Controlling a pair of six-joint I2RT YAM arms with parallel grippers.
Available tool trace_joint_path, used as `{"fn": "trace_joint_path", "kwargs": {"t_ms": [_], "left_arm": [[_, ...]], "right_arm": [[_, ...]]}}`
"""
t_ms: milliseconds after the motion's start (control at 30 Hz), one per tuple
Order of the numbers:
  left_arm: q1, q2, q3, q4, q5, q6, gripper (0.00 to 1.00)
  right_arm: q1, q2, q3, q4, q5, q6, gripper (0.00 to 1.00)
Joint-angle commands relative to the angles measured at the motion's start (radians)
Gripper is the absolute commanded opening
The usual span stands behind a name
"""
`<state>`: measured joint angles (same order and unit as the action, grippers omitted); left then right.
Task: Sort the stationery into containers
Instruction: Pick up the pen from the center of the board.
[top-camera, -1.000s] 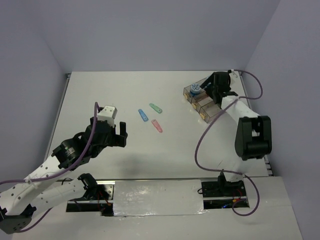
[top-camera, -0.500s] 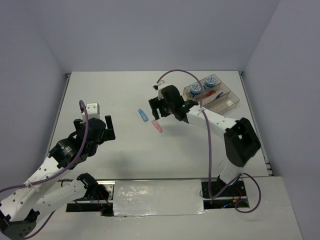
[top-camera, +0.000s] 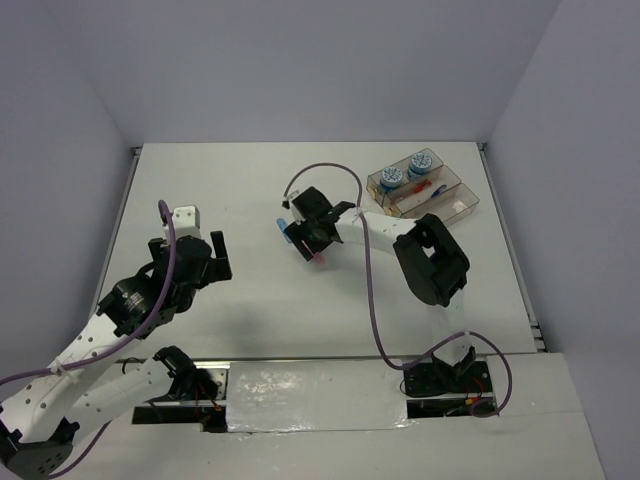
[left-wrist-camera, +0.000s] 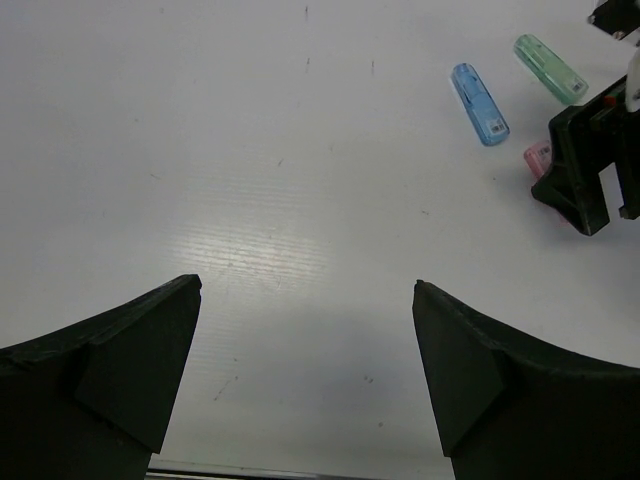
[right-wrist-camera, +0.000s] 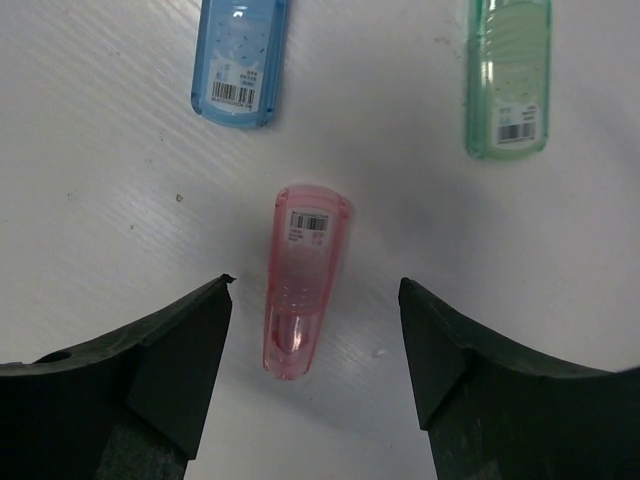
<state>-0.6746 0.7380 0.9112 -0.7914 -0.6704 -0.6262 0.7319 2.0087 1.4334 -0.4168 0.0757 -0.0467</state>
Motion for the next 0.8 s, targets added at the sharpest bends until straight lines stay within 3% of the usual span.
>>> {"fn": "trace_joint_path", "kwargs": {"t_ms": [0, 233, 267, 333, 367, 500, 633, 700, 767], "left_arm": [[0.006, -0.002, 0.025, 0.031, 0.014, 0.026, 0.99], [0.006, -0.006, 0.022, 0.035, 0.018, 0.033, 0.99], [0.007, -0.005, 0.022, 0.035, 0.020, 0.033, 0.99], [0.007, -0.006, 0.022, 0.035, 0.020, 0.033, 0.99], [0.007, -0.008, 0.022, 0.035, 0.020, 0.033, 0.99], [0.007, -0.009, 0.023, 0.038, 0.023, 0.036, 0.99], [0.007, -0.011, 0.020, 0.038, 0.023, 0.034, 0.99], [0.007, -0.017, 0.020, 0.038, 0.025, 0.036, 0.99], [0.007, -0.020, 0.018, 0.044, 0.029, 0.040, 0.99]], "right_arm": [[0.020, 0.038, 0.044, -0.019, 0.004, -0.015, 0.74], [0.021, 0.042, 0.004, -0.007, -0.017, -0.004, 0.52], [0.020, 0.036, -0.001, -0.007, -0.016, 0.004, 0.36], [0.020, -0.006, -0.036, 0.016, -0.033, 0.017, 0.21], [0.020, -0.031, -0.075, 0.036, -0.036, 0.030, 0.00], [0.000, -0.203, -0.192, 0.150, -0.095, 0.097, 0.00], [-0.129, -0.420, -0.300, 0.249, -0.122, 0.226, 0.00], [-0.236, -0.494, -0.382, 0.314, -0.044, 0.358, 0.00], [-0.337, -0.580, -0.441, 0.320, 0.160, 0.491, 0.00]]}}
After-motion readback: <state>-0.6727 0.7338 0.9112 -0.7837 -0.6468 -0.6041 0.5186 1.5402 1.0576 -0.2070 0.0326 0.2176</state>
